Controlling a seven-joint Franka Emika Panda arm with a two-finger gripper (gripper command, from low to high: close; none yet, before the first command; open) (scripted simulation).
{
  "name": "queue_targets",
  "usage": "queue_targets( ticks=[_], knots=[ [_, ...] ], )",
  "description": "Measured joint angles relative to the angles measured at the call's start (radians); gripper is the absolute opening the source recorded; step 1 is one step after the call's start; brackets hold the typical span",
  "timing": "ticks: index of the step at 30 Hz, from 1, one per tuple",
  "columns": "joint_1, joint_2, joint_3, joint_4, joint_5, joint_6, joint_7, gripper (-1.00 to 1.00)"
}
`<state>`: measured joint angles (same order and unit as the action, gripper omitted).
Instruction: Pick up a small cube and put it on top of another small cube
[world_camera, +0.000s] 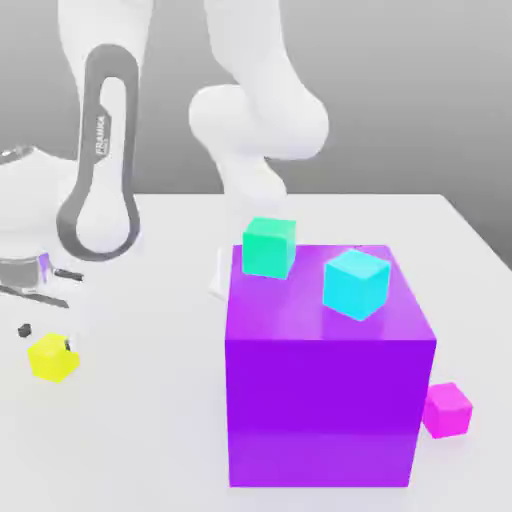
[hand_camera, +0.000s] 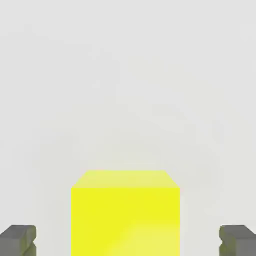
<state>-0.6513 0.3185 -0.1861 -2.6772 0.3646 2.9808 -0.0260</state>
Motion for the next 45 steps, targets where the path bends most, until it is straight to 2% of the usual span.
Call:
queue_targets(
  ticks=[7, 10, 13, 16, 20, 27, 38, 42, 43, 45],
  knots=[
    [-0.007, 0.004, 0.007, 0.001, 0.001, 0.002, -0.001, -1.00],
    [0.052, -0.081, -0.072, -0.020, -0.089, -0.063, 0.069, -1.00],
    [0.086, -0.191, -0.136, -0.045, -0.226, -0.142, 0.170, -1.00],
    [0.125, -0.306, -0.114, -0.046, -0.348, -0.247, 0.339, -1.00],
    [0.184, -0.455, -0.043, -0.037, -0.417, -0.401, 0.530, -1.00],
    [0.279, -0.705, 0.131, -0.020, -0.384, -0.669, 0.765, -1.00],
    [0.456, -1.112, 0.361, 0.008, -0.227, -1.099, 1.040, -1.00],
    [0.478, -1.118, 0.396, -0.090, -0.195, -1.007, 1.059, -1.00],
    [0.479, -1.111, 0.402, -0.116, -0.189, -0.974, 1.058, 1.00],
    [0.479, -1.111, 0.402, -0.116, -0.188, -0.974, 1.058, 1.00]
  ],
)
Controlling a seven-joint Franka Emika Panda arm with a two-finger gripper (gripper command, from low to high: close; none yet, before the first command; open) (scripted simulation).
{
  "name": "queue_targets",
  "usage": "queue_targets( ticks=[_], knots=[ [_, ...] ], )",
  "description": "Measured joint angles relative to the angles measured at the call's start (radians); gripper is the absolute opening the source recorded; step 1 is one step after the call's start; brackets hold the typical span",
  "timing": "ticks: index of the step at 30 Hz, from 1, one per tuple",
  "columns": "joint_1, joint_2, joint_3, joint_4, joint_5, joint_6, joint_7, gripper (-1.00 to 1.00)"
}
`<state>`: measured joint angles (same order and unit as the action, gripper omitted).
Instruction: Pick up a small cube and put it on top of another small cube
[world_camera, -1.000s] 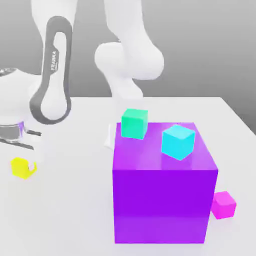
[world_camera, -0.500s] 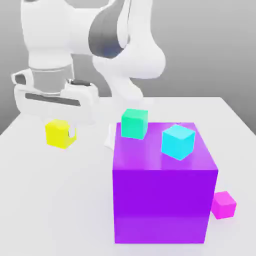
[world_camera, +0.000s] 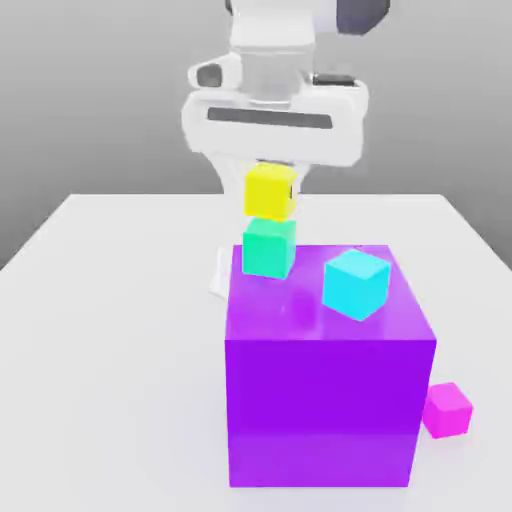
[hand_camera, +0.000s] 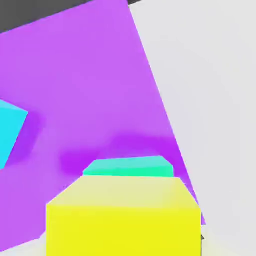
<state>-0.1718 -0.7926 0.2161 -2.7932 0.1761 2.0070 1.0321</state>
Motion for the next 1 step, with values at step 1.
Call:
queue_targets(
  ticks=[1],
  knots=[
    [0.000, 0.000, 0.000, 0.000, 0.000, 0.000, 0.000, 1.00]
  ],
)
